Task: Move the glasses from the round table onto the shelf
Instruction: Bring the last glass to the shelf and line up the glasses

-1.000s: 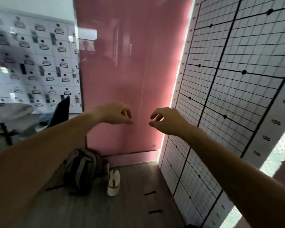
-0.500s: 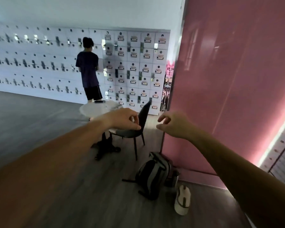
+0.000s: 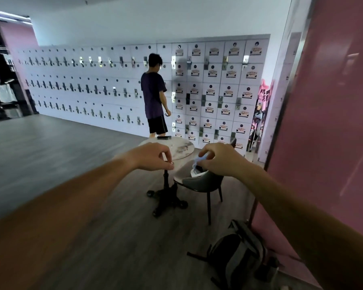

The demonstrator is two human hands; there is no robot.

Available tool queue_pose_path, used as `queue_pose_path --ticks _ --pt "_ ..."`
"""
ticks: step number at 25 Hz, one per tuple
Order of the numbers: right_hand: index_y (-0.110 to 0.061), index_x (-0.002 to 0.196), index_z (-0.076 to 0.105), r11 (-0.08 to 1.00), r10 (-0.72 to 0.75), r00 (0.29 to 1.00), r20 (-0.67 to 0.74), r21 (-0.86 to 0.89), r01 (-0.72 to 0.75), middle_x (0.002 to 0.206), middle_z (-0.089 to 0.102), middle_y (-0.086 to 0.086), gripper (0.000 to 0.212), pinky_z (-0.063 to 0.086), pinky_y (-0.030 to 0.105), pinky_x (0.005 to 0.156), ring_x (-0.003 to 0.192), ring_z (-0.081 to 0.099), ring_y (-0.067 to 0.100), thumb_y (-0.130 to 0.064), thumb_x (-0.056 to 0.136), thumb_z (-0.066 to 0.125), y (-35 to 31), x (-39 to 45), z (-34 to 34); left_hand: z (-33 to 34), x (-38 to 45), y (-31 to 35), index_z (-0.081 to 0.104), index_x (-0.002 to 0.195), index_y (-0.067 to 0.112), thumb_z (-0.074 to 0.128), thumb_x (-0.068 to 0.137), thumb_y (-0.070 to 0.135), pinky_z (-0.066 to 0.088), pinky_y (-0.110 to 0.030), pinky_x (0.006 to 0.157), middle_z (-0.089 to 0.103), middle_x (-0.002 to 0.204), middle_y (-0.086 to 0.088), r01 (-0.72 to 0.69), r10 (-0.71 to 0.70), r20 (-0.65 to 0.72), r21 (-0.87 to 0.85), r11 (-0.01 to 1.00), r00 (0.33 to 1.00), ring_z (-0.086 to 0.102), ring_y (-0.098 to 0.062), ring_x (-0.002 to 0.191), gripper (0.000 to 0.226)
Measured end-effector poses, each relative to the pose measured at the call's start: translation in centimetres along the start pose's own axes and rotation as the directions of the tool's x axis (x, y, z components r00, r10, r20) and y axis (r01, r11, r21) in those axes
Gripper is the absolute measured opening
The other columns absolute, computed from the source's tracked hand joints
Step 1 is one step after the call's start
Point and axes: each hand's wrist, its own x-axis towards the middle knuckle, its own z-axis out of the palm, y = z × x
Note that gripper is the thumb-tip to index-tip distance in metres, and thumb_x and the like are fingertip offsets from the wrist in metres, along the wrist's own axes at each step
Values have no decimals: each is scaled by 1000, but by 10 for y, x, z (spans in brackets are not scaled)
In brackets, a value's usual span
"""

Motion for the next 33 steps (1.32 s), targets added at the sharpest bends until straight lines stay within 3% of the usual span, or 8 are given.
queue_pose_path --ticks 6,10,13,17,20,23,28,33 --pt "-38 99 65 1000 -21 1000 18 10 21 96 68 -8 21 45 25 67 85 61 5 -46 81 70 39 121 -5 -15 99 -52 66 100 29 72 84 50 44 -23 65 70 88 8 78 -81 -55 -55 995 995 65 -4 74 27" --pt "-32 106 67 1000 -15 996 92 10 15 100 67 -5 26 50 30 76 90 62 11 -44 82 70 60 188 18 -6 152 -96 64 96 32 74 82 49 45 -25 64 72 89 6 141 -144 -22 -105 984 989 67 -7 74 24" --pt "-30 108 66 1000 -23 991 128 13 22 100 68 -4 27 46 27 71 88 61 10 -43 84 69 74 239 38 -3 195 -134 62 93 35 75 81 47 44 -25 61 72 85 6 174 -176 0 -136 975 984 65 -5 67 21" --pt "-30 108 65 1000 7 988 151 -25 -3 103 67 -3 27 47 29 74 89 61 13 -41 85 70 88 320 60 -7 265 -192 58 94 40 74 80 49 48 -27 67 72 86 10 170 -168 28 -159 973 985 68 -5 71 23" --pt "-30 107 65 999 35 990 134 -16 -33 101 68 -2 26 46 27 70 88 63 13 -41 84 71 93 384 64 -21 318 -232 60 103 36 74 82 48 49 -25 65 72 88 10 153 -151 26 -162 975 988 71 -6 71 28" --pt "-30 105 65 998 63 994 94 -30 -61 97 70 -3 25 52 30 75 86 65 13 -43 84 70 96 452 69 -42 377 -269 60 109 31 73 84 47 47 -24 62 72 89 8 116 -112 35 -148 982 993 70 -7 70 32" --pt "-34 100 63 994 105 989 103 -7 -105 96 67 -6 21 49 28 73 85 62 9 -45 83 69 112 537 90 -48 459 -316 60 108 30 73 84 46 47 -25 65 71 92 6 93 -83 68 -158 983 994 69 -8 71 31" --pt "-32 106 64 989 142 977 160 12 -146 99 67 -6 24 48 30 80 90 62 9 -42 84 69 151 623 119 -28 540 -375 61 104 33 74 82 48 50 -26 67 72 91 9 133 -114 121 -159 978 986 69 -5 68 30"
